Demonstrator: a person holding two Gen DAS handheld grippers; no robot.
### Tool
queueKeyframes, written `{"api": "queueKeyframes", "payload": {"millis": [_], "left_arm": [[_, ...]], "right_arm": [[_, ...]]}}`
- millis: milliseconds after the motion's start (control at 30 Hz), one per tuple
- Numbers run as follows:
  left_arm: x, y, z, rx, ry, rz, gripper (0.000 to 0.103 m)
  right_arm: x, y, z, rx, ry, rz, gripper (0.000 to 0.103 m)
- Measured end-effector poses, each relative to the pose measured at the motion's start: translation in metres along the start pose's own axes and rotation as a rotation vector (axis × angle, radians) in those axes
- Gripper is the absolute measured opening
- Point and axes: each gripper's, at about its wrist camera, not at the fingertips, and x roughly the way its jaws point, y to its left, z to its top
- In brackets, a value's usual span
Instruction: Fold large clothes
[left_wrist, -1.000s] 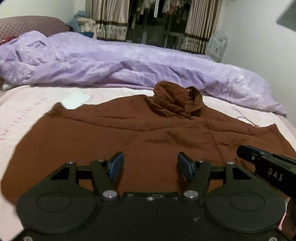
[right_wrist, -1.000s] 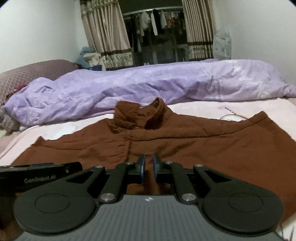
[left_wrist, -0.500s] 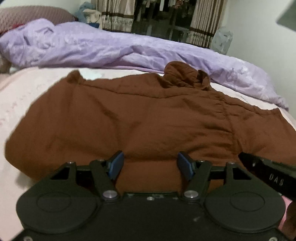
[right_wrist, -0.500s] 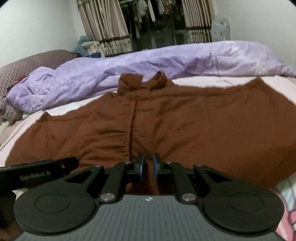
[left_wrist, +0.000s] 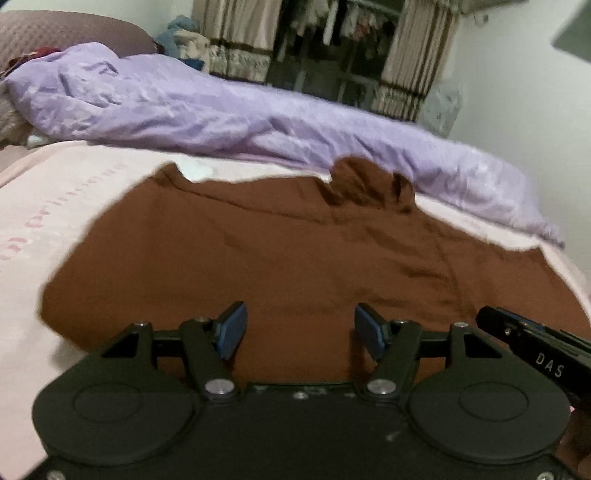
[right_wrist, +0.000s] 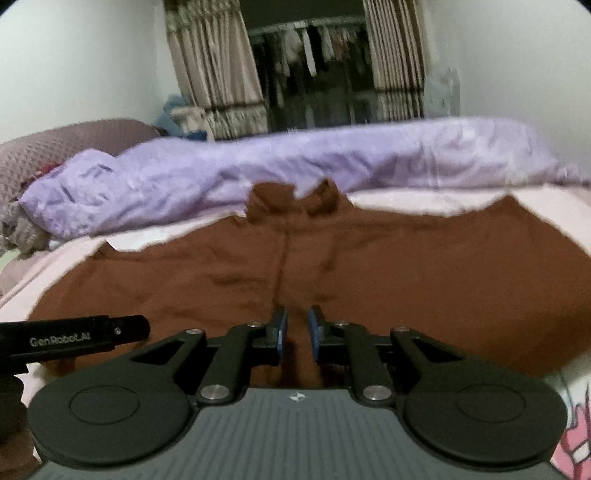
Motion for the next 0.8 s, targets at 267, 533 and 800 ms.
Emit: {"api": "queueKeyframes", "payload": {"millis": [267, 533, 800], "left_arm": [[-0.022, 0.044, -0.006, -0.077, -0.088, 0.095, 0.065], [0.005, 0.054, -0.019, -0.070, -0.040, 0.150, 0.066], [-0.030, 0.066, -0.012, -0.207, -0.087, 0.131, 0.066]], "right_arm": [[0.017, 0.015, -0.007, -0.004, 0.050, 0.012, 0.025], [0.026, 0.018, -0.021, -0.021, 0.067, -0.016, 0.025], [0.026, 0.017, -0.018, -0.005, 0.076, -0.009, 0.027]]}}
